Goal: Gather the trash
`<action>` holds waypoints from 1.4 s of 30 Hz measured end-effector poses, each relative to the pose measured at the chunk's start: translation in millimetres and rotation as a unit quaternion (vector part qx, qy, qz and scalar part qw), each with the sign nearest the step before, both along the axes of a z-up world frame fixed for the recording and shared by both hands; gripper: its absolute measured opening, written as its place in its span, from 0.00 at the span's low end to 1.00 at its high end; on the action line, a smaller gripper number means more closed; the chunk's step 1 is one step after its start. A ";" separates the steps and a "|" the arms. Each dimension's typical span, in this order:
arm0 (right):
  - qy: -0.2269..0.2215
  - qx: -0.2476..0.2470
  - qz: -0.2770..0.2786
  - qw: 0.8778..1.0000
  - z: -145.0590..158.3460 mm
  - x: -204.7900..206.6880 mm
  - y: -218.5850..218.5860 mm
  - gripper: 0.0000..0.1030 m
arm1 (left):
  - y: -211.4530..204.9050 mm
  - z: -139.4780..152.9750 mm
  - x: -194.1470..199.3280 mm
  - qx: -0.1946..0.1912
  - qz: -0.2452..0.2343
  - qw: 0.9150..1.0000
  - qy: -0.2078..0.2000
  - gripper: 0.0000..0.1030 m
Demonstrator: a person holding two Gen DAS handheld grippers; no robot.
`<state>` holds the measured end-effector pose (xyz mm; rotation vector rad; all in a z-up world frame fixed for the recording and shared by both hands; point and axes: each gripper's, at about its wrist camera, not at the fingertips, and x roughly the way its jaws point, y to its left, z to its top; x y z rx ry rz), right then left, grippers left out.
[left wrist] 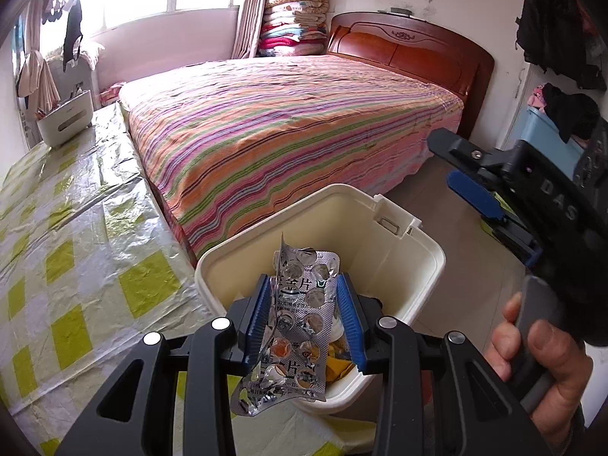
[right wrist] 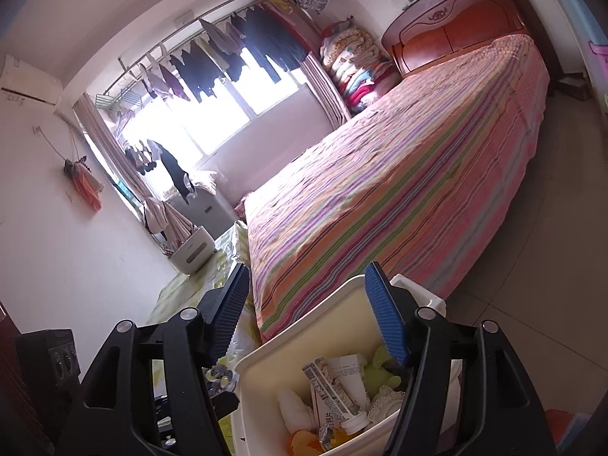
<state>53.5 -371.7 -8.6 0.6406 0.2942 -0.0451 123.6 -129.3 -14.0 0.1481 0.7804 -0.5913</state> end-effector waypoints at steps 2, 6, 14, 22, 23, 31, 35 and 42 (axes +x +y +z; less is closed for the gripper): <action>-0.002 0.001 -0.002 1.000 -1.3 -0.6 -0.9 0.62 | -4.2 -1.3 1.3 0.003 0.004 1.000 -0.002 0.34; -0.005 0.002 -0.002 1.000 -3.8 -2.0 0.3 0.62 | -13.9 -5.9 -1.6 0.022 0.001 1.000 -0.014 0.35; -0.018 0.001 -0.009 1.000 -1.9 -6.9 0.9 0.66 | -14.0 -2.5 -6.6 0.026 0.020 0.999 -0.037 0.71; -0.030 -0.032 -0.026 0.999 8.4 -42.5 14.4 0.85 | 23.1 21.0 -28.1 0.031 0.116 0.990 -0.079 0.71; -0.027 -0.046 -0.025 0.998 10.3 -49.5 21.9 0.90 | 30.0 23.4 -31.7 0.029 0.128 0.988 -0.080 0.71; 0.044 -0.152 -0.015 0.987 16.9 -101.0 89.5 0.93 | 95.0 33.3 -72.5 0.040 0.226 0.971 -0.068 0.71; 0.065 -0.179 0.009 0.982 16.6 -115.1 115.8 0.93 | 110.9 37.8 -97.4 0.063 0.238 0.965 -0.088 0.71; 0.071 -0.195 0.025 0.978 37.8 -122.2 141.8 0.93 | 135.7 50.1 -130.1 0.065 0.241 0.963 -0.102 0.72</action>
